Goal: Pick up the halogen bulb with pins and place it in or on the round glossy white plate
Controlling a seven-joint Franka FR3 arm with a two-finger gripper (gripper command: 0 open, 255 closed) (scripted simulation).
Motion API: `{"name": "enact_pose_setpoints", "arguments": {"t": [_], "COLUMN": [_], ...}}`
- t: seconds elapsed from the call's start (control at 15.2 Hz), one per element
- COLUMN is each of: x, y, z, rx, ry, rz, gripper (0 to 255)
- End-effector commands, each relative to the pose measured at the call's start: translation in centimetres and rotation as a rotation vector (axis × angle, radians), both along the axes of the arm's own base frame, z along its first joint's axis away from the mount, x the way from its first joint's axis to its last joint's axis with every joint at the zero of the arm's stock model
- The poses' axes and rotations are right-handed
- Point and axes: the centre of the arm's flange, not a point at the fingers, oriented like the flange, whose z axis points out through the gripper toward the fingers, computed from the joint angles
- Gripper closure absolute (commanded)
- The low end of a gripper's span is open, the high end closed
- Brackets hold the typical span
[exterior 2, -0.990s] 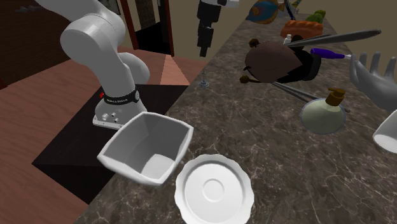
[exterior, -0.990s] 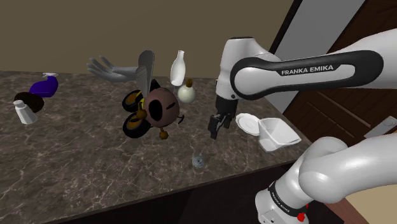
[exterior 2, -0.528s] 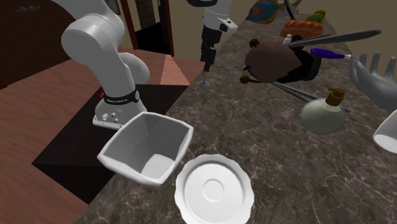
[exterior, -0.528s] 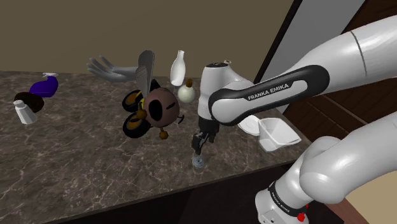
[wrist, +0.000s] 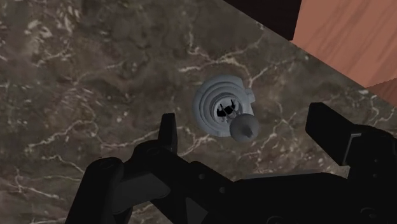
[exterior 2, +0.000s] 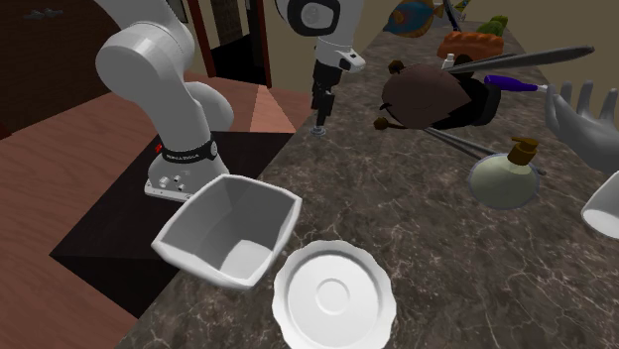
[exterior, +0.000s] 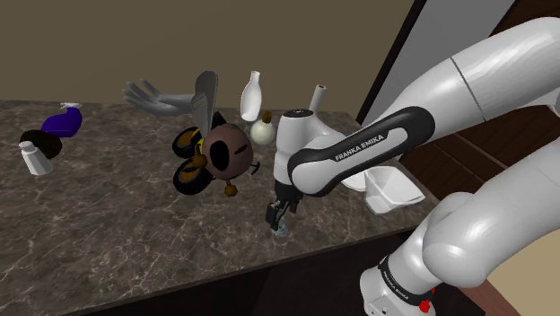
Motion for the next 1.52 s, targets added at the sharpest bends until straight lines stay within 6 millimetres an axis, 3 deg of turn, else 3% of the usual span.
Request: {"name": "enact_pose_setpoints", "arguments": {"t": [0.0,0.46,0.53,1.12,1.45], "x": [-0.2,-0.2,-0.2,-0.2,-0.2], "y": [-0.1,-0.1,-0.1,-0.1,-0.1], "z": [-0.6,-0.6,-0.6,-0.6,2.0], "rx": [0.0,0.0,0.0,0.0,0.0], "ry": [-0.001,-0.001,-0.001,-0.001,-0.001], "rz": [0.0,0.0,0.0,0.0,0.0], "gripper": [0,0,255,255,255]}}
